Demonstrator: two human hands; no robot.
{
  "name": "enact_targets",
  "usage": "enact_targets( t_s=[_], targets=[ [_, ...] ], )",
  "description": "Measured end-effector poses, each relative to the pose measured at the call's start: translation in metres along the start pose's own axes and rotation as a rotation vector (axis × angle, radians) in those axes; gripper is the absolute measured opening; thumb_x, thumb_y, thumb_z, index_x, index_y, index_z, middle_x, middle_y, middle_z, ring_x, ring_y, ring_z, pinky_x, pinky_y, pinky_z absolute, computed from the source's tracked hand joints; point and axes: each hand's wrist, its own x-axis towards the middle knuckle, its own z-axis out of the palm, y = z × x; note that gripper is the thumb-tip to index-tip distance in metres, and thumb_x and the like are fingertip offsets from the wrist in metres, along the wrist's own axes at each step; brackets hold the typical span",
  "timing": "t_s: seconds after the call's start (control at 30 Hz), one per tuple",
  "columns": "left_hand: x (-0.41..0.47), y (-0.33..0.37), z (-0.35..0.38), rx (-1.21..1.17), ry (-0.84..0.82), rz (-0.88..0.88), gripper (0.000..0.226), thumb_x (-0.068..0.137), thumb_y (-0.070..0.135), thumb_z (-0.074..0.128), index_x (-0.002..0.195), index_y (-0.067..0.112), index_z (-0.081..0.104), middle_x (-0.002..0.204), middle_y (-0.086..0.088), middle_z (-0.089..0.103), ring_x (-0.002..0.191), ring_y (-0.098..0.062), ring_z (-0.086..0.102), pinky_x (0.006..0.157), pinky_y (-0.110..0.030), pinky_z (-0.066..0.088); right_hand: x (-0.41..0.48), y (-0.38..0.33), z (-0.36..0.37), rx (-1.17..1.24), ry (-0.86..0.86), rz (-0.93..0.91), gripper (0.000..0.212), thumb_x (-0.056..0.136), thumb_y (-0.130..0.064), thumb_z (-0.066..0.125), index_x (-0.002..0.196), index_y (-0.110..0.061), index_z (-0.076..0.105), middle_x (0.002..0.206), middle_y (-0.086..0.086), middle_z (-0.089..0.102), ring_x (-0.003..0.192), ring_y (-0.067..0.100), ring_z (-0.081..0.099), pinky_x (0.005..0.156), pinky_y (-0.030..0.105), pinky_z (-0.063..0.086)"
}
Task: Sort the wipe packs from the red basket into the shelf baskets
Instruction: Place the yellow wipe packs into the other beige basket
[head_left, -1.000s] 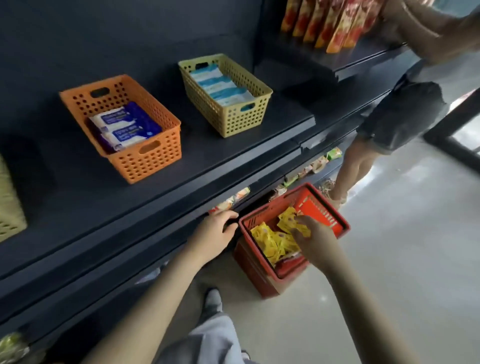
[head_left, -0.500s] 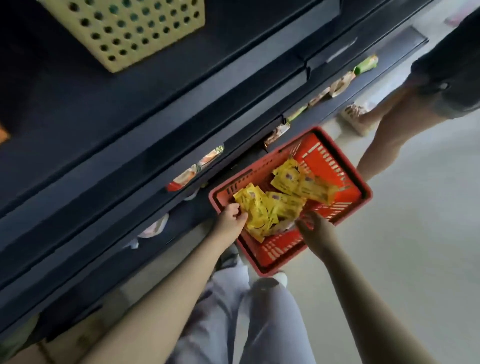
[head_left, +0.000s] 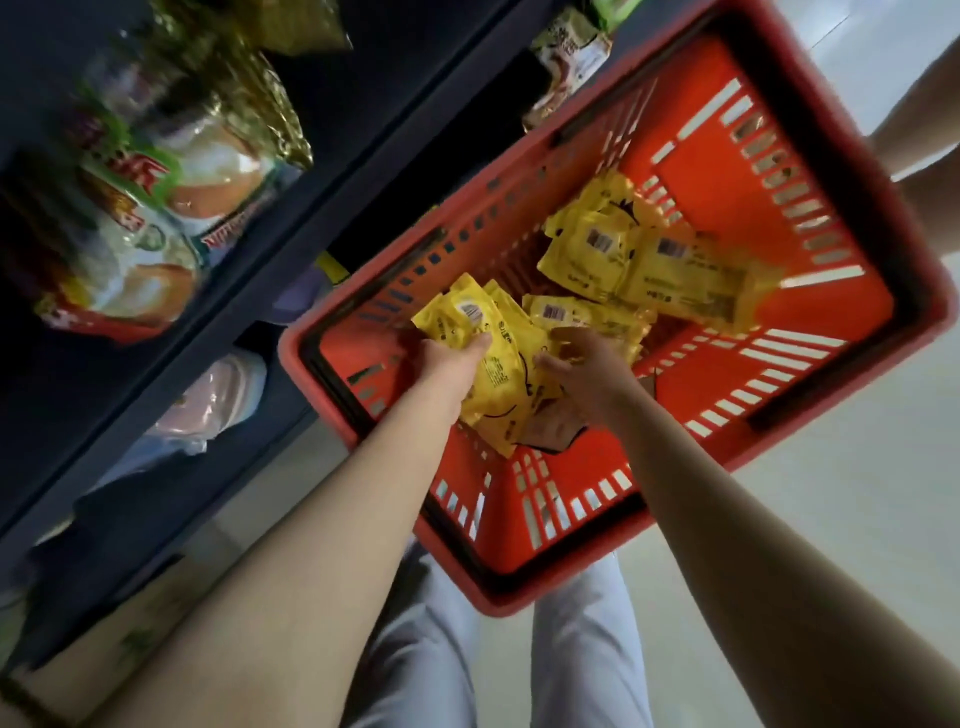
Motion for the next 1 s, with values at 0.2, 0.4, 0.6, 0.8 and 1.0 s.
enact_targets(
  t_s=[0.2, 0.4, 0.6, 0.8, 1.0],
  targets=[
    [0.004, -0.007, 0.003, -0.048, 0.075, 0.053, 0.072, 0.082, 0.04, 0.073, 0.135, 0.004, 0.041, 0.14, -0.012, 0.049, 0.127, -0.029, 0.049, 0.101, -0.037, 0.04, 0.002, -0.004, 0.008, 0.128, 0.191, 0.044, 0.042, 0.079, -0.021, 0.078, 0.114, -0.015, 0.056, 0.101, 0.001, 0.061, 0.075, 0.007, 0.057, 0.054, 0.019, 0.044],
    [-0.029, -0.007, -0.01, -0.206, 0.036, 0.032, 0.079, 0.076, 0.041, 0.079, 0.137, 0.01, 0.04, 0.14, -0.007, 0.049, 0.125, -0.029, 0.05, 0.102, -0.042, 0.044, -0.04, -0.013, -0.025, 0.635, 0.16, 0.069, 0.033, 0.079, -0.032, 0.076, 0.105, -0.013, 0.068, 0.102, 0.001, 0.068, 0.101, 0.026, 0.066, 0.088, 0.046, 0.054],
    [-0.111, 0.003, -0.06, -0.283, -0.067, 0.208, 0.054, 0.073, 0.029, 0.083, 0.116, 0.021, 0.052, 0.108, 0.002, 0.065, 0.094, -0.018, 0.065, 0.078, -0.038, 0.056, -0.115, -0.045, -0.111, 0.855, 0.035, -0.222, 0.049, 0.088, -0.034, 0.064, 0.124, -0.002, 0.057, 0.127, 0.02, 0.061, 0.12, 0.037, 0.057, 0.103, 0.057, 0.042],
    [-0.258, 0.029, -0.149, -0.362, 0.023, 0.463, 0.075, 0.069, 0.053, 0.078, 0.13, 0.02, 0.048, 0.12, 0.0, 0.064, 0.104, -0.02, 0.064, 0.087, -0.041, 0.054, -0.232, -0.138, -0.177, 0.65, 0.006, -0.473, 0.024, 0.098, -0.026, 0.052, 0.117, -0.013, 0.056, 0.101, 0.005, 0.067, 0.089, 0.019, 0.067, 0.071, 0.032, 0.054],
    [-0.381, 0.017, -0.233, -0.368, 0.201, 0.778, 0.062, 0.089, 0.038, 0.065, 0.129, 0.065, 0.027, 0.129, -0.002, 0.06, 0.117, -0.026, 0.059, 0.1, -0.051, 0.046, -0.348, -0.232, -0.164, 0.146, -0.113, -0.855, 0.014, 0.099, -0.019, 0.053, 0.112, -0.022, 0.057, 0.094, -0.002, 0.059, 0.079, -0.001, 0.057, 0.072, 0.013, 0.046]
  ],
)
